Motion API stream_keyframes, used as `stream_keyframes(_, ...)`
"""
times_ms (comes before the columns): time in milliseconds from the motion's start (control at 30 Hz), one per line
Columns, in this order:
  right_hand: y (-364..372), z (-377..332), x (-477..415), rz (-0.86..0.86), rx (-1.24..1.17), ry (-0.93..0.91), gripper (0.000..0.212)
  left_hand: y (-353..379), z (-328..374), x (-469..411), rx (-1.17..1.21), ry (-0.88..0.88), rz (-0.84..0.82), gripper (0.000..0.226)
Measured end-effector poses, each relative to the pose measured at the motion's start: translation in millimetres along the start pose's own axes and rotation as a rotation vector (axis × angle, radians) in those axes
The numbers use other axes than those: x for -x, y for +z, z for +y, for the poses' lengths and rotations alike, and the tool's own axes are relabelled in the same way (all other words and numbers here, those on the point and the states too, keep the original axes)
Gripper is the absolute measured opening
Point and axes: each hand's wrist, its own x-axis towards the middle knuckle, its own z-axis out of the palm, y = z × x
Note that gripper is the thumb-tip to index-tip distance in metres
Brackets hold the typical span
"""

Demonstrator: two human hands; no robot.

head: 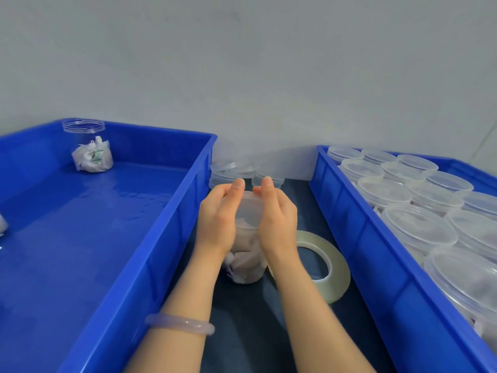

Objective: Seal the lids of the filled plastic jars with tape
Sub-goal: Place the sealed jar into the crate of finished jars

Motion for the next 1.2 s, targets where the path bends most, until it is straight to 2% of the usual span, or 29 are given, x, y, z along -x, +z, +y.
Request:
stream_keyframes(67, -6.3, -0.8, -2.6, -0.088, -0.005, 0.028, 0.029, -3.1, -0.2, -2.6, 0.025, -0.037, -0.076, 0.036)
stream_keyframes(133, -10.7, 1.3, -1.4, -0.168, -0.026, 0.047, 0.025, -2.4, -2.0, -0.9, 0.079, -0.05, -0.102, 0.025)
stream_keyframes(200, -12.1, 5.1, 2.0, -0.197, -0.042, 0.047, 0.036, -0.3, -3.0, 0.3, 0.094, -0.049, -0.049, 0.017)
stream_keyframes(233, -10.7, 5.1, 3.8, -0.177, -0.035, 0.039, 0.037, 0.4, -4.5, 0.2, 0.082, -0.034, -0.007, 0.017)
stream_keyframes(367, -3.4, 4.5, 5.1, 0.0, -0.014, 0.007, 0.02, 4.6, -5.5, 5.0, 0.053, 0.01, 0.101, 0.026)
stream_keyframes(467, -3.1, 1.6, 7.1, -0.014, 0.065, 0.018, 0.027, -0.7, -2.0, 3.4, 0.031, -0.048, -0.002, 0.017)
stream_keyframes(533, -6.5, -1.7, 4.9, -0.063, 0.166, 0.037, 0.032, -7.9, 2.7, -0.7, 0.134, -0.188, -0.088, 0.033)
stream_keyframes(600, -9.8, -7.7, 3.0, -0.135, 0.213, 0.065, 0.046, -10.9, 6.7, -4.0, 0.243, -0.308, -0.079, 0.057)
stream_keyframes(667, -8.1, -10.6, 3.4, -0.189, 0.134, 0.08, 0.058, -7.5, 6.1, -3.4, 0.162, -0.229, -0.094, 0.064)
stream_keyframes(700, -5.8, -11.2, 5.8, -0.174, 0.103, 0.06, 0.057, -4.3, 4.6, -1.5, 0.103, -0.166, -0.086, 0.058)
stream_keyframes(767, -0.6, -12.0, 11.2, -0.056, 0.09, -0.001, 0.038, 1.6, 3.7, 1.0, 0.086, -0.128, -0.008, 0.039)
stream_keyframes(833, 1.9, -9.0, 11.8, 0.044, 0.064, 0.005, 0.028, 2.4, -0.2, 0.3, 0.094, -0.134, 0.049, 0.036)
stream_keyframes(933, 1.5, -10.0, 10.6, 0.062, 0.04, 0.038, 0.028, -3.3, -2.5, 1.9, 0.133, -0.138, -0.005, 0.039)
stream_keyframes(1000, -0.3, -8.2, 12.8, -0.001, 0.018, 0.025, 0.018, -6.2, -3.8, 6.3, 0.159, -0.125, -0.073, 0.044)
stream_keyframes(1033, -1.5, -7.7, 15.8, -0.05, 0.011, 0.01, 0.02, -6.4, -3.0, 8.3, 0.152, -0.118, -0.075, 0.044)
stream_keyframes(1100, -3.2, -1.2, 18.4, -0.095, 0.045, -0.011, 0.048, -5.7, -4.7, 9.4, 0.103, -0.092, -0.041, 0.044)
stream_keyframes(1133, -2.5, 0.1, 18.6, -0.066, 0.07, 0.003, 0.054, -4.1, -6.1, 8.9, 0.084, -0.071, -0.006, 0.04)
stream_keyframes(1200, -0.3, -0.6, 20.3, 0.001, 0.105, 0.015, 0.046, -0.2, -4.2, 10.3, 0.066, -0.069, 0.029, 0.031)
